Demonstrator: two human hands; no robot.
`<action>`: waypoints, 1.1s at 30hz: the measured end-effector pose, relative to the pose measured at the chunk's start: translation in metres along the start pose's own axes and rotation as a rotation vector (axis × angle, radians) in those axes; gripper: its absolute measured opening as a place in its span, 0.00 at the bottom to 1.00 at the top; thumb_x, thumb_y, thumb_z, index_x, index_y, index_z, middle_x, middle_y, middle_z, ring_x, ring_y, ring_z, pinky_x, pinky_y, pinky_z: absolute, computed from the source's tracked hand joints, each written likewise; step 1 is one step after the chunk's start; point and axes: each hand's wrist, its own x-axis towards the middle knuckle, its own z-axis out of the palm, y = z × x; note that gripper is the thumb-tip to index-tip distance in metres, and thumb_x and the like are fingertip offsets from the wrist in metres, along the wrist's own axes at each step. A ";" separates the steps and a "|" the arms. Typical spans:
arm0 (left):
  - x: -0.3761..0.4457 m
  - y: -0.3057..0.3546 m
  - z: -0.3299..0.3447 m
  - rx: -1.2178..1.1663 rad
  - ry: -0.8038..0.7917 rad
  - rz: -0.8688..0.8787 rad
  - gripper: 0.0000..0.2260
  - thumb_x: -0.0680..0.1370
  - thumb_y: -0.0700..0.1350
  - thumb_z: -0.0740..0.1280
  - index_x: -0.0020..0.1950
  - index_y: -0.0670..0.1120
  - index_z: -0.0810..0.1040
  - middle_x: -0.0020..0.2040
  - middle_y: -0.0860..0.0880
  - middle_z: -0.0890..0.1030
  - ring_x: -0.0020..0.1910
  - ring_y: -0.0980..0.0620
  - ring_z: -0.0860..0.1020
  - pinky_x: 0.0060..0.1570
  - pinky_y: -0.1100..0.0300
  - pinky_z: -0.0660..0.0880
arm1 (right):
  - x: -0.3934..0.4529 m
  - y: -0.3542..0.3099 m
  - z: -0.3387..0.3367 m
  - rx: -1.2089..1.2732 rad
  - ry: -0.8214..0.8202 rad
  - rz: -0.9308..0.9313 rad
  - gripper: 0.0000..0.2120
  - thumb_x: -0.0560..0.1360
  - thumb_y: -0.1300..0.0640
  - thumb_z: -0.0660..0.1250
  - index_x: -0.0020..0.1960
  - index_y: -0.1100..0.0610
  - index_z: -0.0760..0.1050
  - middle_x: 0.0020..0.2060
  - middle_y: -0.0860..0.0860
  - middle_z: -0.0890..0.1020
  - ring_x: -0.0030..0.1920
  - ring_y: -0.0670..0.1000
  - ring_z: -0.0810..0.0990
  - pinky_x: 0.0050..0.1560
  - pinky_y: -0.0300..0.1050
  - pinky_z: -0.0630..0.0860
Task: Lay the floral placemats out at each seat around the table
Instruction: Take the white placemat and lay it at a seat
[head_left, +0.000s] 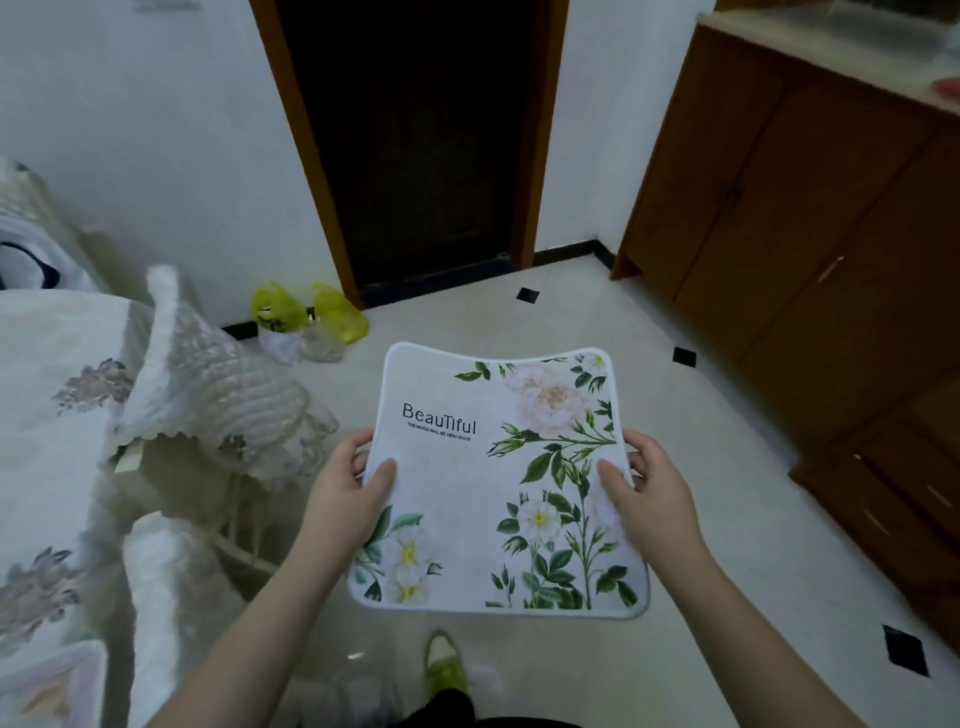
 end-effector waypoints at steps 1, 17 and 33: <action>0.013 0.000 -0.005 -0.012 0.010 -0.002 0.14 0.78 0.43 0.68 0.62 0.54 0.74 0.45 0.58 0.86 0.41 0.58 0.85 0.42 0.54 0.81 | 0.013 -0.007 0.010 -0.011 -0.015 -0.005 0.15 0.78 0.56 0.68 0.62 0.44 0.71 0.50 0.40 0.82 0.43 0.37 0.83 0.35 0.30 0.77; 0.169 0.018 -0.055 -0.055 0.136 -0.043 0.13 0.79 0.44 0.67 0.56 0.62 0.74 0.47 0.64 0.85 0.41 0.56 0.85 0.40 0.52 0.81 | 0.184 -0.069 0.122 -0.003 -0.170 -0.053 0.14 0.78 0.57 0.68 0.58 0.41 0.72 0.49 0.37 0.83 0.43 0.36 0.83 0.34 0.31 0.78; 0.317 0.061 -0.020 -0.088 0.363 -0.117 0.14 0.78 0.44 0.68 0.58 0.62 0.75 0.49 0.59 0.86 0.43 0.53 0.86 0.42 0.48 0.82 | 0.399 -0.113 0.180 -0.006 -0.406 -0.091 0.15 0.78 0.57 0.68 0.57 0.40 0.71 0.49 0.38 0.82 0.43 0.36 0.82 0.33 0.30 0.77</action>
